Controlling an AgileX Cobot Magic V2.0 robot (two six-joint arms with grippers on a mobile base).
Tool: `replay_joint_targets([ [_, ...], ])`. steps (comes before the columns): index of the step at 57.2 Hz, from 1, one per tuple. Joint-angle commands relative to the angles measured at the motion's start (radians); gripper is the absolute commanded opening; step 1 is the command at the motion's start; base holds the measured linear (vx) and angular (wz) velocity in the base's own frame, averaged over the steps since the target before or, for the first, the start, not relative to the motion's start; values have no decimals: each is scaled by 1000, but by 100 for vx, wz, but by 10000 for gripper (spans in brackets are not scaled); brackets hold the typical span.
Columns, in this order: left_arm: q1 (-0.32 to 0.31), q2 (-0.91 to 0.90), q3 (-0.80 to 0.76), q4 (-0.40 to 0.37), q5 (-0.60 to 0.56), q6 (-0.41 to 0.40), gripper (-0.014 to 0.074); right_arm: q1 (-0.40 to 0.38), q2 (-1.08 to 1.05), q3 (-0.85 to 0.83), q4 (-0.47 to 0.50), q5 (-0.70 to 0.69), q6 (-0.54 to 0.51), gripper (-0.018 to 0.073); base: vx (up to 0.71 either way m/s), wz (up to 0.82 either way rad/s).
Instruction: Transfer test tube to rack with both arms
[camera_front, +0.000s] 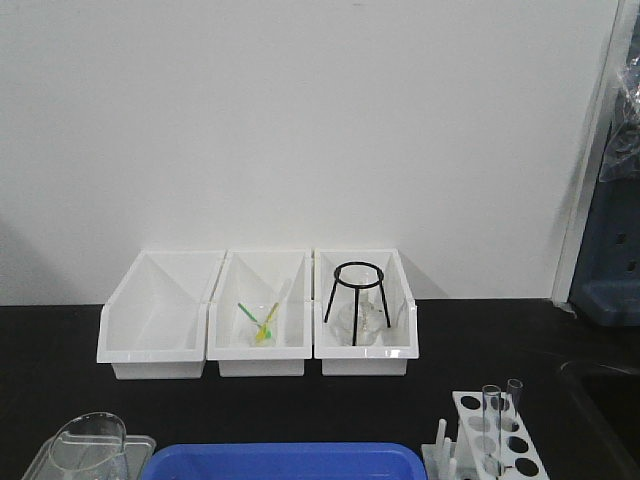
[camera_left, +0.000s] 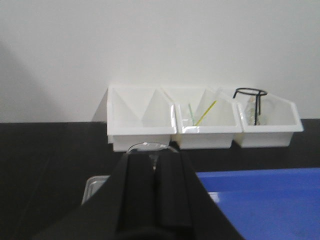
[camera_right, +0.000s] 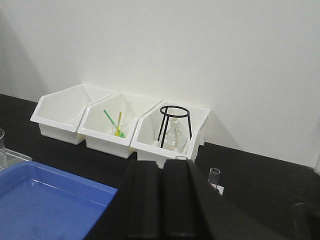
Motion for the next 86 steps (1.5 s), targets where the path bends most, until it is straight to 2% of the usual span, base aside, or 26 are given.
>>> replay_joint_targets([
  [1, 1, 6, -37, -297, -14, 337, -7, -6, 9, -32, -10, -77, -10, -11, 0, 0],
  [4, 1, 6, -25, -408, -31, 490, -7, -6, 9, -32, -10, -76, -10, -11, 0, 0],
  [8, 1, 5, -20, -549, -34, 614, -7, -6, 9, -32, -10, -75, -10, -11, 0, 0],
  [11, 1, 5, -20, -590, -34, 668, -7, -6, 9, -32, -10, -72, -10, -11, 0, 0],
  [14, 1, 4, -20, -604, -36, 690, -7, -6, 9, -32, -10, -72, -10, -11, 0, 0],
  [86, -7, -15, -22, -603, -15, 696, -7, -6, 9, -32, -10, -65, -10, -11, 0, 0],
])
